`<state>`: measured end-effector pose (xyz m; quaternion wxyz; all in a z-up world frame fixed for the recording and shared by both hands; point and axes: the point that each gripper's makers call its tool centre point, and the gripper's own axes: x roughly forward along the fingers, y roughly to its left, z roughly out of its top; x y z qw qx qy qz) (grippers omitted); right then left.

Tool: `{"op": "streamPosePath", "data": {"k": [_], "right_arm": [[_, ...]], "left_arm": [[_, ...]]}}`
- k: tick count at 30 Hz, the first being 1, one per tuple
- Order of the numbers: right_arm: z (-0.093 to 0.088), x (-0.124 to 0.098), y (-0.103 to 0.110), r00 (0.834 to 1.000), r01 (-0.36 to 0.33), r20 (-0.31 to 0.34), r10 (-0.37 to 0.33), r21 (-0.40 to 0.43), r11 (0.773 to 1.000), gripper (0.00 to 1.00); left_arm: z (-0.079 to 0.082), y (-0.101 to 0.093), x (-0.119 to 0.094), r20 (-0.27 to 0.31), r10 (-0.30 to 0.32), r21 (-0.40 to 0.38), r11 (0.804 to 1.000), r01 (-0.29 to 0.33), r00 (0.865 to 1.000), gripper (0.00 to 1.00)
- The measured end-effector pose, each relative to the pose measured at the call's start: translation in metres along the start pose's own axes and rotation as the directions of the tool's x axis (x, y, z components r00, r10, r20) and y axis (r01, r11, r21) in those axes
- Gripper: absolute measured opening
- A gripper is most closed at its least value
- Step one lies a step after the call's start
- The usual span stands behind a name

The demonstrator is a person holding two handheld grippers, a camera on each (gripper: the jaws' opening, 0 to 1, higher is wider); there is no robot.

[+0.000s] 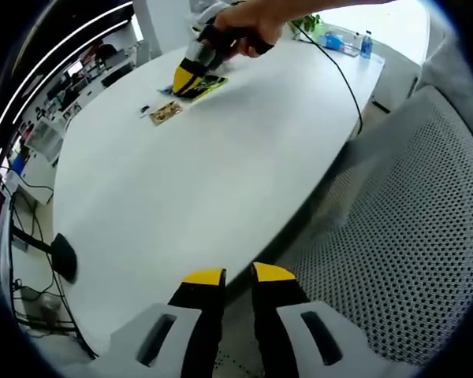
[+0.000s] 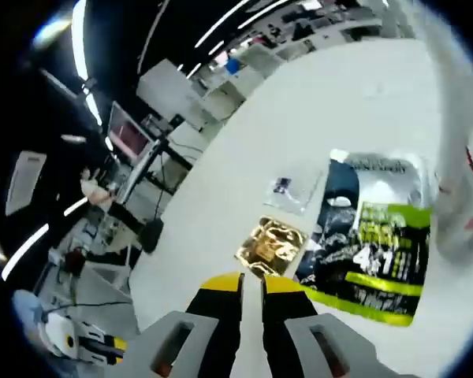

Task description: Arrange the skincare products in the storage area until every visible bottle or jar stands upright without overlapping.

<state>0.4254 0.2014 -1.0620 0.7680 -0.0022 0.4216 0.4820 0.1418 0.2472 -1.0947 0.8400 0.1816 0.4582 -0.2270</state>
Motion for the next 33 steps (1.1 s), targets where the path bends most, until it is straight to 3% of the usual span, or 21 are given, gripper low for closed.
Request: {"op": "streamPosePath", "data": {"k": [4, 7, 12, 14, 15, 16, 17, 20, 21, 22, 23, 24, 25, 26, 27, 28, 32, 33], "right_arm": [[0.018, 0.012, 0.007, 0.999, -0.006, -0.052, -0.003, -0.174, 0.985, 0.15], [0.039, 0.026, 0.014, 0.998, -0.028, -0.068, 0.004, -0.350, 0.936, 0.19], [0.053, 0.047, 0.001, 0.987, -0.032, -0.155, -0.047, -0.467, 0.883, 0.23], [0.040, 0.051, 0.002, 0.962, -0.111, -0.273, -0.019, -0.450, 0.886, 0.23], [0.030, 0.053, 0.004, 0.939, -0.168, -0.344, -0.007, -0.477, 0.863, 0.24], [0.025, 0.053, 0.003, 0.929, -0.185, -0.371, -0.013, -0.492, 0.851, 0.27], [0.011, 0.050, 0.003, 0.895, -0.224, -0.445, -0.033, -0.512, 0.830, 0.29], [0.000, 0.047, -0.005, 0.870, -0.265, -0.479, -0.120, -0.658, 0.704, 0.20], [-0.002, 0.048, -0.007, 0.867, -0.268, -0.480, -0.136, -0.678, 0.685, 0.17], [-0.004, 0.050, -0.006, 0.870, -0.275, -0.477, -0.126, -0.681, 0.679, 0.16], [-0.008, 0.051, -0.005, 0.868, -0.276, -0.484, -0.115, -0.660, 0.699, 0.16], [-0.016, 0.050, -0.009, 0.848, -0.282, -0.516, -0.124, -0.636, 0.718, 0.16], [-0.019, 0.050, -0.012, 0.837, -0.291, -0.529, -0.137, -0.644, 0.707, 0.15], [-0.027, 0.049, -0.018, 0.818, -0.320, -0.551, -0.165, -0.674, 0.666, 0.13], [-0.016, 0.052, -0.017, 0.858, -0.284, -0.486, -0.166, -0.719, 0.634, 0.08], [-0.019, 0.051, -0.018, 0.839, -0.309, -0.519, -0.162, -0.702, 0.642, 0.07], [-0.015, 0.051, -0.019, 0.830, -0.331, -0.537, -0.149, -0.689, 0.645, 0.04], [-0.015, 0.051, -0.019, 0.831, -0.333, -0.535, -0.153, -0.699, 0.633, 0.02]], "left_arm": [[0.000, 0.000, 0.000, 0.002, 0.003, -0.001, 1.000, -0.003, 1.000, 0.09], [-0.001, 0.001, 0.000, -0.001, 0.005, -0.004, 1.000, -0.005, 1.000, 0.08], [-0.002, 0.002, 0.000, -0.006, 0.005, -0.009, 1.000, -0.005, 1.000, 0.07], [-0.002, 0.002, 0.000, -0.005, 0.005, -0.010, 1.000, -0.005, 1.000, 0.07], [-0.002, 0.003, 0.000, -0.004, 0.006, -0.012, 1.000, -0.006, 1.000, 0.06], [-0.002, 0.003, 0.000, -0.004, 0.006, -0.012, 1.000, -0.006, 1.000, 0.06], [-0.002, 0.002, 0.000, -0.005, 0.005, -0.011, 1.000, -0.005, 1.000, 0.06], [-0.003, 0.003, 0.000, -0.008, 0.006, -0.010, 1.000, -0.006, 1.000, 0.05], [-0.003, 0.003, 0.000, -0.008, 0.006, -0.011, 1.000, -0.006, 1.000, 0.05], [-0.003, 0.003, 0.001, -0.006, 0.005, -0.012, 1.000, -0.005, 1.000, 0.04], [-0.003, 0.002, 0.001, -0.007, 0.004, -0.011, 1.000, -0.004, 1.000, 0.04], [-0.003, 0.002, 0.001, -0.008, 0.003, -0.010, 1.000, -0.003, 1.000, 0.03], [-0.003, 0.002, 0.001, -0.008, 0.003, -0.010, 1.000, -0.003, 1.000, 0.03], [-0.003, 0.002, 0.001, -0.008, 0.003, -0.011, 1.000, -0.004, 1.000, 0.03], [-0.003, 0.002, 0.001, -0.008, 0.003, -0.012, 1.000, -0.003, 1.000, 0.03], [-0.004, 0.002, 0.001, -0.009, 0.003, -0.012, 1.000, -0.003, 1.000, 0.03], [-0.004, 0.002, 0.001, -0.014, 0.001, -0.010, 1.000, -0.001, 1.000, 0.03], [-0.004, 0.002, 0.001, -0.015, 0.000, -0.010, 1.000, 0.000, 1.000, 0.03]]}}
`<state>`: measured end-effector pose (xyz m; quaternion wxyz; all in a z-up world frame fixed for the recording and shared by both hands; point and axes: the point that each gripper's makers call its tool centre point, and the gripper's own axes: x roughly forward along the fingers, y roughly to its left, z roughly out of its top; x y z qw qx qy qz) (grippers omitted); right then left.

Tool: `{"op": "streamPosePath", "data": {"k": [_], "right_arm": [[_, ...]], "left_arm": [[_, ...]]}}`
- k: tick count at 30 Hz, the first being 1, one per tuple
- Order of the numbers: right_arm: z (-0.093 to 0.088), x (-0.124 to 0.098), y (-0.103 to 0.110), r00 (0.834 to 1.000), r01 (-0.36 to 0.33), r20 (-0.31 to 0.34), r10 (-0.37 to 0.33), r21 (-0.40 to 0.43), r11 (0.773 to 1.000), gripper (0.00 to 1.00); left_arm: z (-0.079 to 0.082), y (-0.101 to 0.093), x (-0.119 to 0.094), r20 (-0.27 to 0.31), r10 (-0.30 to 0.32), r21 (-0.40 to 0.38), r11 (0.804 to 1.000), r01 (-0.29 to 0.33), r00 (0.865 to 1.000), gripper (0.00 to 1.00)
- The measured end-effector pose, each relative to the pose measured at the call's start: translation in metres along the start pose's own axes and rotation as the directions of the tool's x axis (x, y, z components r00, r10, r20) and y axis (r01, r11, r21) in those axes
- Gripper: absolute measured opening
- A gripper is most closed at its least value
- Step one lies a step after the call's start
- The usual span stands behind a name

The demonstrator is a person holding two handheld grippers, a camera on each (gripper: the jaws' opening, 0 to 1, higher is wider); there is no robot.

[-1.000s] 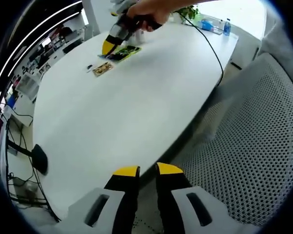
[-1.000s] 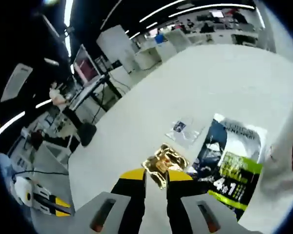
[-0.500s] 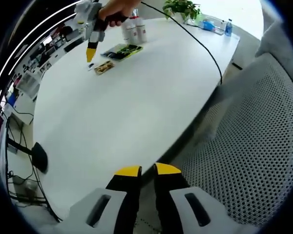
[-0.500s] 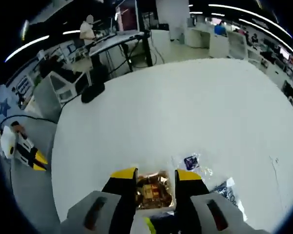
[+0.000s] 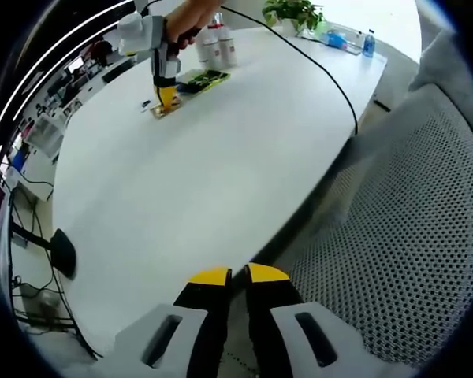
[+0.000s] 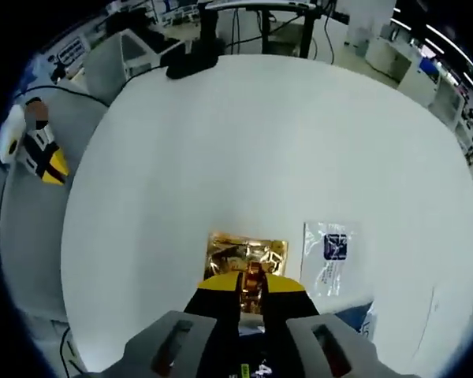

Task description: Arrange the skincare products in the storage area until every visible bottle or jar stands upright without overlapping.

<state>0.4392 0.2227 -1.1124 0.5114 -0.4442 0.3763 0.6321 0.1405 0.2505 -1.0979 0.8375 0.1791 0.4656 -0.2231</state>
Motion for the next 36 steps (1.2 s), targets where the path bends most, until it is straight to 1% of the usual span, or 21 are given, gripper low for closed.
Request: {"op": "streamPosePath", "data": {"k": [2, 8, 10, 12, 15, 16, 17, 18, 20, 21, 23, 24, 26, 28, 29, 30, 32, 33, 34, 35, 36], "right_arm": [[0.000, 0.000, -0.006, 1.000, 0.028, -0.009, -0.029, -0.078, 0.997, 0.00], [0.001, 0.000, -0.003, 0.999, 0.011, -0.043, -0.015, -0.093, 0.996, 0.00], [0.004, -0.003, -0.006, 0.999, 0.032, -0.034, -0.035, -0.077, 0.997, 0.06], [0.006, -0.008, -0.003, 0.999, 0.035, -0.002, -0.035, -0.005, 0.999, 0.12], [0.011, -0.024, -0.005, 0.992, 0.087, 0.080, -0.094, 0.088, 0.992, 0.07], [0.015, -0.032, -0.003, 0.983, 0.106, 0.136, -0.124, 0.134, 0.985, 0.07], [0.023, -0.041, 0.004, 0.966, 0.105, 0.212, -0.146, 0.191, 0.976, 0.07], [0.026, -0.045, 0.007, 0.959, 0.102, 0.240, -0.151, 0.205, 0.973, 0.08], [0.038, -0.066, 0.020, 0.907, 0.091, 0.371, -0.202, 0.296, 0.951, 0.09], [0.046, -0.078, 0.028, 0.865, 0.089, 0.448, -0.225, 0.305, 0.948, 0.10], [0.051, -0.098, 0.044, 0.802, 0.100, 0.528, -0.278, 0.340, 0.935, 0.13], [0.052, -0.105, 0.051, 0.776, 0.085, 0.560, -0.291, 0.364, 0.928, 0.17], [0.052, -0.121, 0.072, 0.705, 0.023, 0.631, -0.324, 0.436, 0.900, 0.23], [0.049, -0.131, 0.098, 0.660, -0.047, 0.681, -0.317, 0.458, 0.887, 0.31], [0.044, -0.135, 0.105, 0.644, -0.042, 0.682, -0.346, 0.483, 0.875, 0.33], [0.037, -0.140, 0.113, 0.614, -0.044, 0.688, -0.388, 0.520, 0.853, 0.34], [0.032, -0.146, 0.133, 0.583, -0.089, 0.707, -0.401, 0.546, 0.833, 0.37], [0.030, -0.148, 0.142, 0.575, -0.083, 0.712, -0.404, 0.542, 0.836, 0.40], [0.025, -0.151, 0.152, 0.553, -0.048, 0.706, -0.442, 0.557, 0.829, 0.40], [0.023, -0.152, 0.161, 0.543, -0.055, 0.711, -0.448, 0.562, 0.825, 0.38], [0.023, -0.154, 0.171, 0.533, -0.065, 0.723, -0.439, 0.552, 0.831, 0.37]], "left_arm": [[-0.001, 0.000, 0.000, -0.003, 0.002, 0.001, 1.000, -0.002, 1.000, 0.03], [-0.001, 0.000, 0.000, -0.006, 0.003, 0.003, 1.000, -0.003, 1.000, 0.02], [-0.001, 0.001, 0.000, -0.007, 0.005, 0.003, 1.000, -0.005, 1.000, 0.02], [-0.002, 0.002, 0.000, -0.009, 0.007, 0.003, 1.000, -0.007, 1.000, 0.03], [-0.001, 0.002, 0.000, -0.005, 0.011, 0.003, 1.000, -0.011, 1.000, 0.03], [0.000, 0.003, -0.001, -0.002, 0.014, 0.002, 1.000, -0.014, 1.000, 0.03], [0.001, 0.003, -0.001, 0.004, 0.016, 0.002, 1.000, -0.016, 1.000, 0.03], [0.001, 0.003, -0.001, 0.005, 0.016, 0.002, 1.000, -0.016, 1.000, 0.03], [0.001, 0.004, -0.001, 0.007, 0.020, 0.002, 1.000, -0.020, 1.000, 0.04], [0.002, 0.005, -0.001, 0.010, 0.024, -0.002, 1.000, -0.024, 1.000, 0.05], [0.005, 0.007, -0.002, 0.031, 0.035, -0.015, 0.999, -0.035, 0.999, 0.07], [0.006, 0.008, -0.003, 0.041, 0.041, -0.019, 0.999, -0.040, 0.998, 0.07], [0.009, 0.011, -0.004, 0.058, 0.049, -0.056, 0.997, -0.046, 0.997, 0.09], [0.009, 0.013, -0.004, 0.059, 0.059, -0.047, 0.997, -0.057, 0.997, 0.11], [0.009, 0.013, -0.004, 0.058, 0.059, -0.046, 0.997, -0.057, 0.997, 0.11], [0.009, 0.013, -0.004, 0.059, 0.060, -0.049, 0.997, -0.057, 0.996, 0.11], [0.010, 0.013, -0.005, 0.062, 0.064, -0.050, 0.997, -0.061, 0.996, 0.11], [0.010, 0.014, -0.005, 0.064, 0.065, -0.052, 0.997, -0.062, 0.996, 0.11], [0.010, 0.015, -0.006, 0.068, 0.070, -0.059, 0.996, -0.066, 0.995, 0.11], [0.011, 0.017, -0.007, 0.076, 0.077, -0.065, 0.995, -0.073, 0.994, 0.10], [0.012, 0.020, -0.009, 0.093, 0.091, -0.074, 0.994, -0.085, 0.991, 0.09]]}}
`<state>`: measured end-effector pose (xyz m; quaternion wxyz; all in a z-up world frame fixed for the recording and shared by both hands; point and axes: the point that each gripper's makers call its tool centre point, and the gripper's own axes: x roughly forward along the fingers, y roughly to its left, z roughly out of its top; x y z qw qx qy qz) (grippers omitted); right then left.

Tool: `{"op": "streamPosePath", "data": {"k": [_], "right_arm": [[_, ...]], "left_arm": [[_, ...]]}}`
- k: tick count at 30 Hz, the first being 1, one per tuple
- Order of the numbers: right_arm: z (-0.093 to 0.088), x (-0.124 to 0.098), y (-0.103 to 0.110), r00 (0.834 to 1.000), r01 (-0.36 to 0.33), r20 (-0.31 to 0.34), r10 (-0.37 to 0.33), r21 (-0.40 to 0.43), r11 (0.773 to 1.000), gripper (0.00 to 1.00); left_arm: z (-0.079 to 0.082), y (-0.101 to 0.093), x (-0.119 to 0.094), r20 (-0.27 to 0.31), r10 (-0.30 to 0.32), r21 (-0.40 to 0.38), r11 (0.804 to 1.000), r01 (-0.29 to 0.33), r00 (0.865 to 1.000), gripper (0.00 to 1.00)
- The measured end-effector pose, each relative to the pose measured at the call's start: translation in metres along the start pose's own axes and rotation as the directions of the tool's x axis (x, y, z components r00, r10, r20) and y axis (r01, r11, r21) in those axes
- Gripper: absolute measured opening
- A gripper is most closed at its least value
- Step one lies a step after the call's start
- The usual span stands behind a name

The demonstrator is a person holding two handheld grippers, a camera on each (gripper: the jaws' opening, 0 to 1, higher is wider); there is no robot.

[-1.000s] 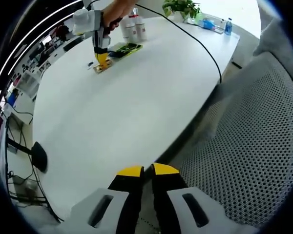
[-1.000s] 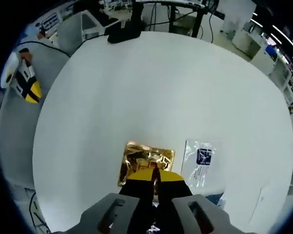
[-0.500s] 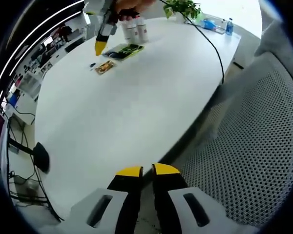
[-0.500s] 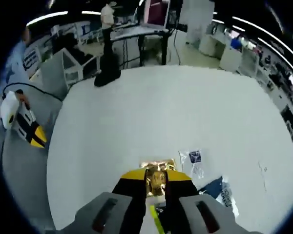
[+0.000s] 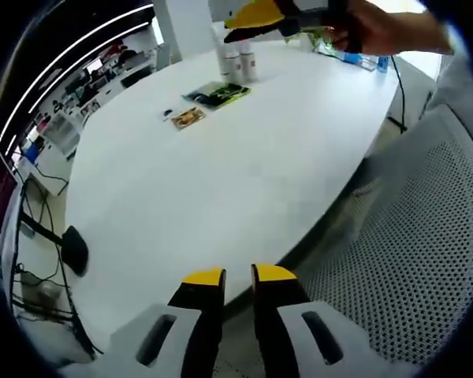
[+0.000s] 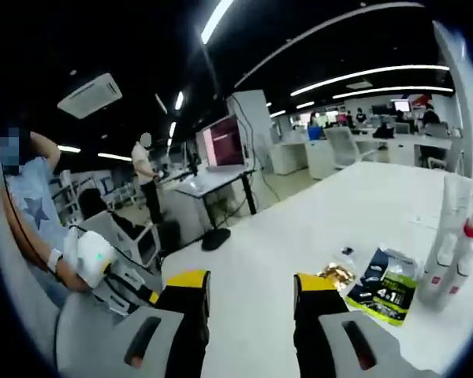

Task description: Arrange the skincare products in the storage area until every visible bottle or jar stands upright without overlapping.

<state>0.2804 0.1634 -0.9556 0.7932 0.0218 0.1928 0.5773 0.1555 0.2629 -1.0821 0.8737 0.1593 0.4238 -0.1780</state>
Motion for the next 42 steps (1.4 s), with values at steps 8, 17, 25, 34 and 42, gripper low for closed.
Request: {"op": "streamPosePath", "data": {"k": [8, 17, 25, 34, 42], "right_arm": [[-0.008, -0.024, 0.035, 0.996, -0.002, 0.093, 0.008, -0.066, 0.998, 0.59], [-0.003, -0.043, 0.037, 0.986, 0.059, 0.158, -0.050, -0.055, 0.997, 0.78], [-0.006, -0.051, 0.050, 0.987, 0.059, 0.156, -0.041, -0.108, 0.992, 0.88], [-0.012, -0.064, 0.033, 0.986, 0.119, 0.132, -0.102, -0.129, 0.984, 0.91], [-0.005, -0.081, 0.008, 0.971, 0.192, 0.167, -0.172, -0.112, 0.975, 0.93]], "left_arm": [[0.004, 0.002, -0.001, 0.017, 0.015, -0.011, 1.000, -0.015, 1.000, 0.14], [0.034, 0.042, -0.018, 0.177, 0.156, -0.219, 0.969, -0.115, 0.972, 0.25], [0.039, 0.045, -0.023, 0.224, 0.175, -0.244, 0.963, -0.118, 0.959, 0.33], [0.082, 0.053, -0.056, 0.415, 0.197, -0.230, 0.967, -0.107, 0.888, 0.56], [0.106, 0.058, -0.073, 0.573, 0.234, -0.331, 0.943, -0.040, 0.785, 0.87]]}}
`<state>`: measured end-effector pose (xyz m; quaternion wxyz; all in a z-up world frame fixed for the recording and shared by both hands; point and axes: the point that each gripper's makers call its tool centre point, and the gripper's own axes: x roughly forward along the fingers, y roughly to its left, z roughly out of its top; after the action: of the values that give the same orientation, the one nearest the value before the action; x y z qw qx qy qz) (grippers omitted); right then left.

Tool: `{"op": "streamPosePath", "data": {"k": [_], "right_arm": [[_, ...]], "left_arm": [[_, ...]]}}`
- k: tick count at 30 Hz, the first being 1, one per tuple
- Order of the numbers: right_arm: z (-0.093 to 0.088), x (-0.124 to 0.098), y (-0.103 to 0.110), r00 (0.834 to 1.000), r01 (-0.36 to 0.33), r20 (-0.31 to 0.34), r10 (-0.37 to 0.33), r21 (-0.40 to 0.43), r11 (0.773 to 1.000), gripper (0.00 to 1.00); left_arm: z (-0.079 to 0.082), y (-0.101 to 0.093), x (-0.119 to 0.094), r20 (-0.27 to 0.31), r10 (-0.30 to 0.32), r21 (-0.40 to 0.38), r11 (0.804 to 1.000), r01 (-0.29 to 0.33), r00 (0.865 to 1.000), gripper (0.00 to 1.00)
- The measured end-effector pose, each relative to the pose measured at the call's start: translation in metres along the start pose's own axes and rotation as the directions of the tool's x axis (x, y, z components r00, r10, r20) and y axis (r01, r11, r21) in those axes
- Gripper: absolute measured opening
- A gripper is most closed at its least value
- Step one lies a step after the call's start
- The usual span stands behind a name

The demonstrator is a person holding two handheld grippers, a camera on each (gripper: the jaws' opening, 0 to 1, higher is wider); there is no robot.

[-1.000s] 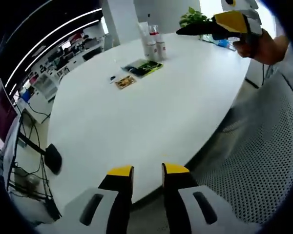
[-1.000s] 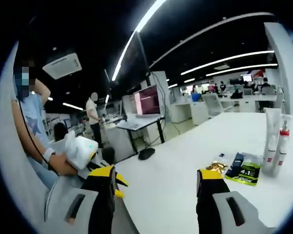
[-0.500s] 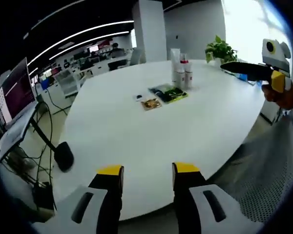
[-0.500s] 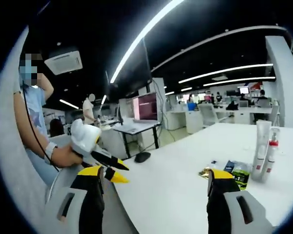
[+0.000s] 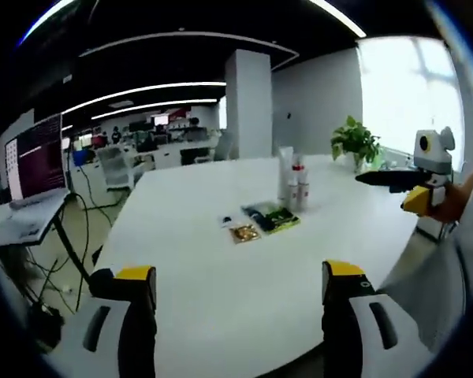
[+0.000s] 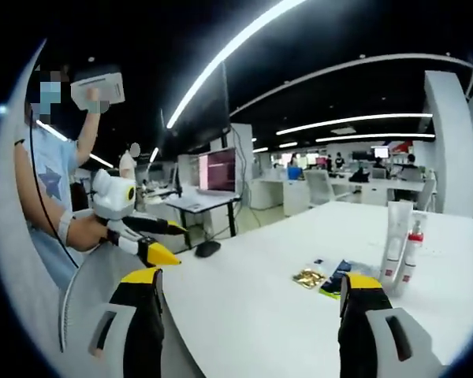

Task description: Arrange the skincare products in the storage area until every visible bottle or jar stands upright without overlapping.

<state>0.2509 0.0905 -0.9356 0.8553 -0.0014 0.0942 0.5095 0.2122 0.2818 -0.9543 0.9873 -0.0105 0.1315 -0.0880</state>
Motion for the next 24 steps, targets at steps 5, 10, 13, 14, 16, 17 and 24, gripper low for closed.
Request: {"op": "streamPosePath", "data": {"k": [5, 10, 13, 14, 16, 17, 24], "right_arm": [[-0.001, -0.004, -0.010, 1.000, 0.016, -0.007, -0.016, 0.010, 1.000, 0.91], [0.002, -0.007, -0.018, 0.999, 0.035, 0.004, -0.035, 0.003, 0.999, 0.91], [0.003, -0.009, -0.024, 0.999, 0.052, 0.008, -0.052, 0.006, 0.999, 0.91], [0.002, -0.010, -0.026, 0.998, 0.056, 0.007, -0.056, 0.005, 0.998, 0.91], [0.000, -0.011, -0.030, 0.998, 0.063, 0.000, -0.063, 0.000, 0.998, 0.91], [0.000, -0.011, -0.032, 0.998, 0.068, -0.003, -0.068, -0.001, 0.998, 0.91], [0.000, -0.009, -0.043, 0.996, 0.088, -0.010, -0.088, 0.007, 0.996, 0.90]], "left_arm": [[0.007, -0.006, 0.001, 0.051, -0.026, -0.006, 1.000, 0.026, 0.998, 0.99], [0.011, 0.002, 0.001, 0.072, -0.003, 0.000, 1.000, 0.003, 0.997, 0.99], [0.010, 0.004, 0.002, 0.074, 0.000, 0.010, 1.000, -0.001, 0.997, 0.99], [0.010, 0.002, 0.002, 0.075, -0.004, 0.011, 1.000, 0.003, 0.997, 0.99], [0.006, 0.000, 0.004, 0.065, -0.006, 0.021, 1.000, 0.005, 0.998, 0.99], [0.005, 0.000, 0.005, 0.060, -0.007, 0.022, 1.000, 0.006, 0.998, 0.99], [-0.002, 0.000, 0.008, 0.036, -0.008, 0.047, 0.999, 0.006, 0.999, 0.99]]}}
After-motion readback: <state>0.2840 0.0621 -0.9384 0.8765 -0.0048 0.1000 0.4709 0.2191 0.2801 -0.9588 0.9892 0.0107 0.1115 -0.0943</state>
